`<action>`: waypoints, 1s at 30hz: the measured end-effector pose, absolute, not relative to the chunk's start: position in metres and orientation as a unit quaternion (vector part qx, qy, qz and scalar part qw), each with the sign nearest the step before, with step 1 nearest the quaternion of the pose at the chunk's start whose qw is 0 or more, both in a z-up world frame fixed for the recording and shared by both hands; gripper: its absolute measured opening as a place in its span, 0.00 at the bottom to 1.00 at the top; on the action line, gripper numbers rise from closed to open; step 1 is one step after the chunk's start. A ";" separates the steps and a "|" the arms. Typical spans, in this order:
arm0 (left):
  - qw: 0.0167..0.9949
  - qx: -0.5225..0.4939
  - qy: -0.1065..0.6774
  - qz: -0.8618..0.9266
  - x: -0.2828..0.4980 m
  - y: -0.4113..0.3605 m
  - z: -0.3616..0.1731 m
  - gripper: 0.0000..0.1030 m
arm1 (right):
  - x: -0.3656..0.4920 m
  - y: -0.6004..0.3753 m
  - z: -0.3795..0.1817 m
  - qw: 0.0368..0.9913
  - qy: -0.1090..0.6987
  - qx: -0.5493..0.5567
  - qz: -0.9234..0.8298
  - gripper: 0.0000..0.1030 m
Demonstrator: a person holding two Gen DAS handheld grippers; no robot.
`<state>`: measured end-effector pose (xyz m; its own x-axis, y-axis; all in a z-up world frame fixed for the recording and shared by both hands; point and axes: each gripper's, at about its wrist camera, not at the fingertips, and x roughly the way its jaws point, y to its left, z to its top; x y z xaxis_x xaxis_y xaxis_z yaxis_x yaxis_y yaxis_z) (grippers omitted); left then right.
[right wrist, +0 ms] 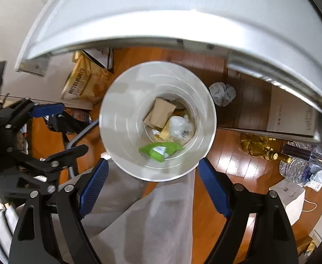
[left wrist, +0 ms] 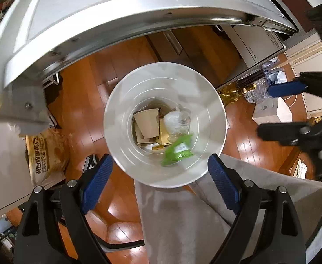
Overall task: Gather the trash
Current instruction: 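Open left tool to drop the butter tub while right tool releases the green bag, then raise both tools from the bin back over the counter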
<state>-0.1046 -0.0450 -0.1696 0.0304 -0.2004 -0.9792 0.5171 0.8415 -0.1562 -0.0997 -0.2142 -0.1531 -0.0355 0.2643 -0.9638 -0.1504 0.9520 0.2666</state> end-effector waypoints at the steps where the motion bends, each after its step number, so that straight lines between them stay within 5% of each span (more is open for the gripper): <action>1: 0.709 0.120 0.647 -0.254 -0.106 -0.044 -0.166 0.87 | -0.102 -0.215 -0.141 0.702 0.695 0.039 0.153 0.80; 11: 0.777 0.085 0.569 -0.255 -0.106 -0.033 -0.082 0.87 | -0.079 -0.222 -0.032 0.824 0.555 -0.008 0.117 0.90; 19: 0.842 0.059 0.497 -0.204 -0.059 -0.018 -0.036 0.96 | 0.003 -0.225 -0.039 0.847 0.526 -0.037 0.068 0.91; 26: 0.861 0.032 0.474 -0.184 -0.018 -0.013 -0.023 0.96 | 0.059 -0.214 -0.075 0.826 0.556 -0.056 0.068 0.76; 30: 0.865 0.035 0.465 -0.186 0.002 -0.016 -0.019 0.96 | 0.079 -0.209 -0.085 0.822 0.561 -0.065 0.071 0.59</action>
